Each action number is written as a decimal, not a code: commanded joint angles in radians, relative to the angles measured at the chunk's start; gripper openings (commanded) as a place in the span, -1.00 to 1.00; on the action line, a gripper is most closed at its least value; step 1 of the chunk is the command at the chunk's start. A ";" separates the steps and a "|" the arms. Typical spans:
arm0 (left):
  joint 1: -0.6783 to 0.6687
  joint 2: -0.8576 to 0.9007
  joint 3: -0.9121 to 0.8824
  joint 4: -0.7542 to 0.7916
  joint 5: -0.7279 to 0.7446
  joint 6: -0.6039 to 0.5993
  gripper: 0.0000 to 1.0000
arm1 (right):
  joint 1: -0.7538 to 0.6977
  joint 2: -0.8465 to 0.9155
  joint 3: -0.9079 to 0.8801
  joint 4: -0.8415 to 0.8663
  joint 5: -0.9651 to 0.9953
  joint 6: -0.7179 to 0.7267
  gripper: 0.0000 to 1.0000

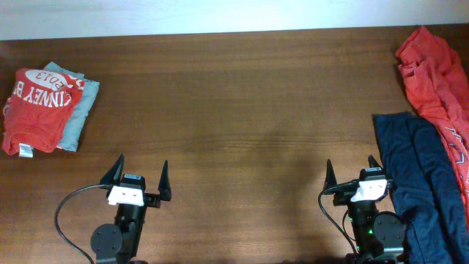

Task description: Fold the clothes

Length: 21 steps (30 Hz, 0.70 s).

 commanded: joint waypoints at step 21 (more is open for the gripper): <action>0.005 -0.212 -0.008 -0.295 -0.085 -0.010 0.98 | 0.001 -0.006 -0.005 -0.004 -0.014 -0.006 0.98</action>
